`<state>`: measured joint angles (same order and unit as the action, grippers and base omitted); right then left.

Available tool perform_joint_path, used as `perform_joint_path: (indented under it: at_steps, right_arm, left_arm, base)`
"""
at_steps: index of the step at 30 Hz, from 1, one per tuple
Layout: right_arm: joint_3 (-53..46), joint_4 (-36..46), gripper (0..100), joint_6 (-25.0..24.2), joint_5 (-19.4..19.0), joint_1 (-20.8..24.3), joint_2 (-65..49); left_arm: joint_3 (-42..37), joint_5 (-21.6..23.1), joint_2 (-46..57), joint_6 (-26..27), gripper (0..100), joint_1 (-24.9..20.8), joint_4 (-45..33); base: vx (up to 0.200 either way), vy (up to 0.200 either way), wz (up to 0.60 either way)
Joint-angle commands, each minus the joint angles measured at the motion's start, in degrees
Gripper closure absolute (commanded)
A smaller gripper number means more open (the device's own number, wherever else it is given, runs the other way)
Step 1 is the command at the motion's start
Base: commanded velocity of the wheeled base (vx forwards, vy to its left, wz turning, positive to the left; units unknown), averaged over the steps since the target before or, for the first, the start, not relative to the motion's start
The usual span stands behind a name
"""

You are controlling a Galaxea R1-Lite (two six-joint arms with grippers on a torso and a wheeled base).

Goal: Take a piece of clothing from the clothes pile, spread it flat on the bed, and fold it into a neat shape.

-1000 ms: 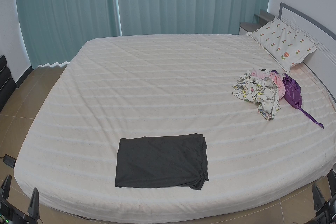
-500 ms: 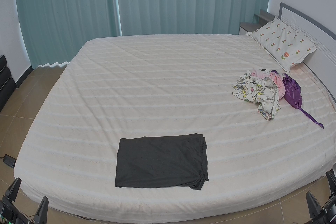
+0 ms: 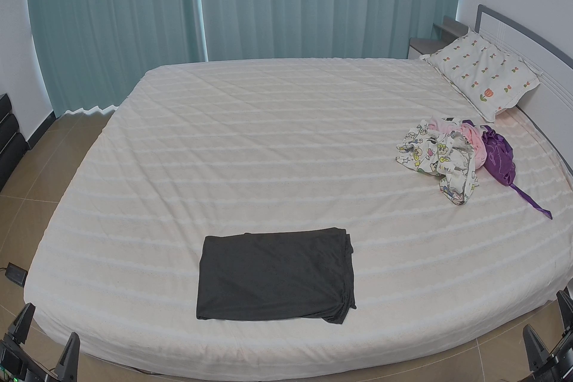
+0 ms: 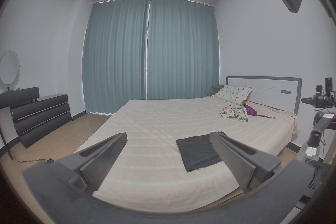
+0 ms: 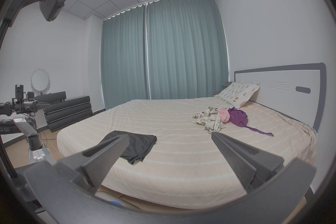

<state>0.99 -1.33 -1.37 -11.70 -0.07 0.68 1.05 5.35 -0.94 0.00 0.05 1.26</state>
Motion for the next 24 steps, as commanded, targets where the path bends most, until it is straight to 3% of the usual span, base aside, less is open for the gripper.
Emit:
perform_joint_path:
  at_steps: [1,6,8,12,24]
  right_arm:
    - [-0.3,-0.1,0,-0.2,-0.3,0.0,-0.4]
    - [-0.2,0.1,0,-0.4,-0.6,0.0,-0.5]
    - [-0.4,-0.4,0,-0.8,0.2,0.0,-0.5]
    - [-0.4,-0.3,0,-0.7,1.9,0.0,-0.5]
    - [-0.4,-0.4,0,-1.0,1.5,0.0,-0.5]
  left_arm:
    - [-0.1,-0.3,0.9,0.7,0,-0.1,0.2]
    - [-0.1,-3.0,0.9,-0.5,0,-0.1,0.1]
    - [-1.0,-7.8,0.9,-1.5,0,-0.1,-0.5]
    - [-1.0,-7.5,0.9,-1.8,0,0.0,-1.1]
    - [-1.0,-7.6,0.9,-2.2,0,0.0,-1.1]
  base:
    - [0.000,0.000,0.00]
    - [0.000,0.000,0.00]
    - [0.000,0.000,0.00]
    - [0.000,0.000,0.00]
    - [0.000,0.000,0.00]
